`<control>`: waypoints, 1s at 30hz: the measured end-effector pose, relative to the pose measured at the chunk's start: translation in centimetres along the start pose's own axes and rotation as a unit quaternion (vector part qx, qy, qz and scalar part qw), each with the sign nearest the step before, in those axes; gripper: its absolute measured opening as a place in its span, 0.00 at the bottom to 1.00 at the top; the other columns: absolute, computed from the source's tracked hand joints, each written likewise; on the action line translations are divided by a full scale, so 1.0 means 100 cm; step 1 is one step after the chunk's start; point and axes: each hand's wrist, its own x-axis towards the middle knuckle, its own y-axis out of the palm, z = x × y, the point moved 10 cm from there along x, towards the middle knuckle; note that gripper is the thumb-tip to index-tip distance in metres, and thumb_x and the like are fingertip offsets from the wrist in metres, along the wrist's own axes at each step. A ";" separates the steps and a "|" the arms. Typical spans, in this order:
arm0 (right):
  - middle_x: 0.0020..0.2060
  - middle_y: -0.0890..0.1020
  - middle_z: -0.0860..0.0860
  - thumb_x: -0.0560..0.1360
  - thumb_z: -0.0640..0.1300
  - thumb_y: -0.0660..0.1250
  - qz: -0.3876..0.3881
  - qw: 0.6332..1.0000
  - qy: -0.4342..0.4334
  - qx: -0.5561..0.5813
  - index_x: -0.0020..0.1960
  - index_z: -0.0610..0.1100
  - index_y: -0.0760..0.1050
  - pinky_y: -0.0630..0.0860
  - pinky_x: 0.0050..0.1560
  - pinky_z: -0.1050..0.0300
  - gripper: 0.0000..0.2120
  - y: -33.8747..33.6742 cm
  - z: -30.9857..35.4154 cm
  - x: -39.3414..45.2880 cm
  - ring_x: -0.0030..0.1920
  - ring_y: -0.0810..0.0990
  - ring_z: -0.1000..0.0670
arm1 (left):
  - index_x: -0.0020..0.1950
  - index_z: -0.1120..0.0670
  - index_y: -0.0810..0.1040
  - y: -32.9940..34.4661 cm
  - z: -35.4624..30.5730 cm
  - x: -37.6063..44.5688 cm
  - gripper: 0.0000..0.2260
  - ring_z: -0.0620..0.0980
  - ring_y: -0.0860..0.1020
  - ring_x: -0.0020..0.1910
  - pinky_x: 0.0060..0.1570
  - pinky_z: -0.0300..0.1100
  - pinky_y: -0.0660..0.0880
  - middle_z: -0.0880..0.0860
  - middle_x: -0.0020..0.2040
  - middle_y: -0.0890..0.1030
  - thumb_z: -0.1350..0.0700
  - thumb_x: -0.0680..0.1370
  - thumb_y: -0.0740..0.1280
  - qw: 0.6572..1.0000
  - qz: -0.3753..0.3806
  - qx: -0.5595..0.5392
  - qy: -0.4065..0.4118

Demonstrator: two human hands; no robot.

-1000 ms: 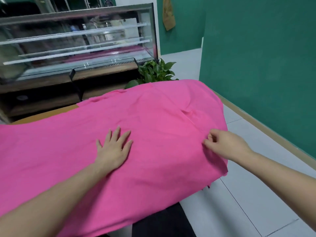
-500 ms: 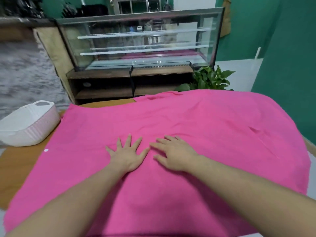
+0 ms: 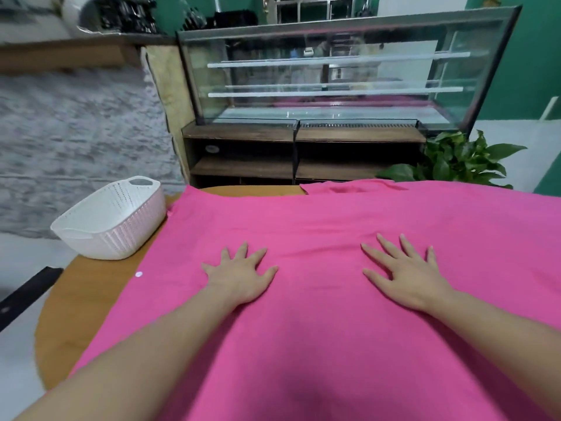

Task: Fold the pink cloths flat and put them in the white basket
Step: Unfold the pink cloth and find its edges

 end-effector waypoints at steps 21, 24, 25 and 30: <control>0.69 0.75 0.49 0.75 0.43 0.66 -0.018 0.997 -0.069 0.025 0.74 0.53 0.67 0.71 0.64 0.56 0.28 -0.062 0.015 0.199 0.67 0.74 0.46 | 0.75 0.49 0.64 -0.079 -0.005 0.182 0.22 0.57 0.76 0.64 0.61 0.51 0.74 0.52 0.74 0.70 0.56 0.81 0.57 0.982 -0.118 -0.108 0.096; 0.68 0.75 0.51 0.74 0.46 0.67 0.011 1.000 -0.027 0.005 0.75 0.57 0.64 0.72 0.63 0.53 0.30 -0.057 -0.012 0.221 0.65 0.74 0.46 | 0.76 0.48 0.63 -0.072 -0.018 0.201 0.24 0.56 0.79 0.59 0.59 0.49 0.76 0.53 0.71 0.73 0.58 0.80 0.56 0.985 -0.083 -0.116 0.099; 0.69 0.74 0.53 0.74 0.49 0.67 0.018 1.000 -0.008 -0.016 0.75 0.58 0.63 0.71 0.65 0.50 0.31 -0.055 -0.022 0.225 0.67 0.73 0.46 | 0.76 0.48 0.64 -0.070 -0.020 0.205 0.23 0.56 0.78 0.60 0.60 0.49 0.75 0.52 0.71 0.73 0.56 0.80 0.57 0.987 -0.074 -0.102 0.104; 0.64 0.77 0.54 0.73 0.60 0.68 0.014 0.998 0.013 -0.065 0.70 0.57 0.67 0.72 0.61 0.51 0.27 -0.058 -0.050 0.231 0.63 0.76 0.47 | 0.72 0.49 0.69 -0.069 -0.025 0.215 0.17 0.58 0.75 0.62 0.61 0.50 0.72 0.53 0.65 0.70 0.50 0.82 0.60 0.986 -0.083 -0.050 0.137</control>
